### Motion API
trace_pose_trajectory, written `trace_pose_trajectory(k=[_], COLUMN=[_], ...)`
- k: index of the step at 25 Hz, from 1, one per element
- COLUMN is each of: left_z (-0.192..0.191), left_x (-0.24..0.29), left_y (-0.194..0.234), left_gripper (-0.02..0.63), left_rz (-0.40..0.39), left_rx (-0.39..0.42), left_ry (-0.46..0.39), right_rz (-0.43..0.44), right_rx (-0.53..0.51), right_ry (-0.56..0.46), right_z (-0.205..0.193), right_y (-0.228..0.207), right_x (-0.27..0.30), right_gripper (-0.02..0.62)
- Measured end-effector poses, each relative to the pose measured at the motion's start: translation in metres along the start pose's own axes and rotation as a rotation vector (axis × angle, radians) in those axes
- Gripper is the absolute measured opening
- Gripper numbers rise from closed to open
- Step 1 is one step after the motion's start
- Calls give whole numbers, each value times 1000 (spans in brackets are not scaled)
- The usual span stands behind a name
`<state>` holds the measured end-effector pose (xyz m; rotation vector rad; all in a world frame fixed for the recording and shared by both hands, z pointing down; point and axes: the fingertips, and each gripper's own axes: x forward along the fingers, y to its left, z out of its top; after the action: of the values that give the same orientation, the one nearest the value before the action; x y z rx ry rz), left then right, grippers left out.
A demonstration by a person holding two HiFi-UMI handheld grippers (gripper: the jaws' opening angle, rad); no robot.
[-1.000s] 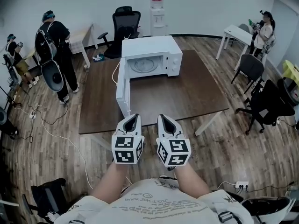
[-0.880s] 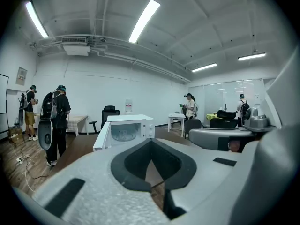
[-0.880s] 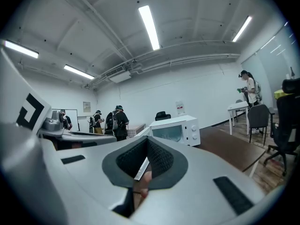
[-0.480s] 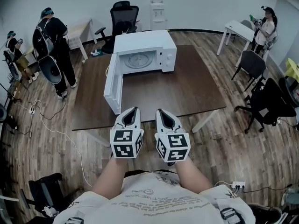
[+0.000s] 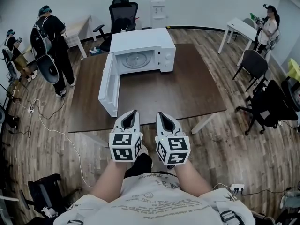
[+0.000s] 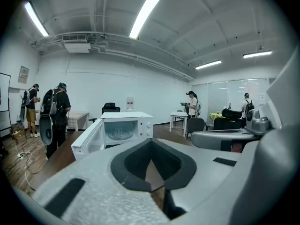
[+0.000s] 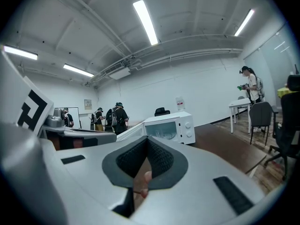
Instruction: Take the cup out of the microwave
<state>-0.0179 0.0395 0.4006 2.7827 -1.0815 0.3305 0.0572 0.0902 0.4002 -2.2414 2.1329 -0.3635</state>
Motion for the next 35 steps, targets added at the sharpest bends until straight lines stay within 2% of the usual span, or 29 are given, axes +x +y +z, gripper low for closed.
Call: trace_pose_trajectory(k=[10, 23, 29, 35], left_z=[-3, 13, 21, 26], left_x=[42, 136, 177, 218], left_y=[22, 59, 86, 123], left_gripper=[15, 15, 15, 15], left_rz=[-5, -17, -9, 12], left_rx=[-42, -72, -83, -128], left_ry=[10, 33, 46, 45], right_rz=[8, 2, 11, 35], right_rx=[-19, -46, -50, -75], right_ry=[23, 44, 68, 70], right_z=[1, 19, 23, 33], right_y=[-10, -41, -51, -54], right_x=[45, 137, 187, 244], right_gripper=[12, 12, 12, 12])
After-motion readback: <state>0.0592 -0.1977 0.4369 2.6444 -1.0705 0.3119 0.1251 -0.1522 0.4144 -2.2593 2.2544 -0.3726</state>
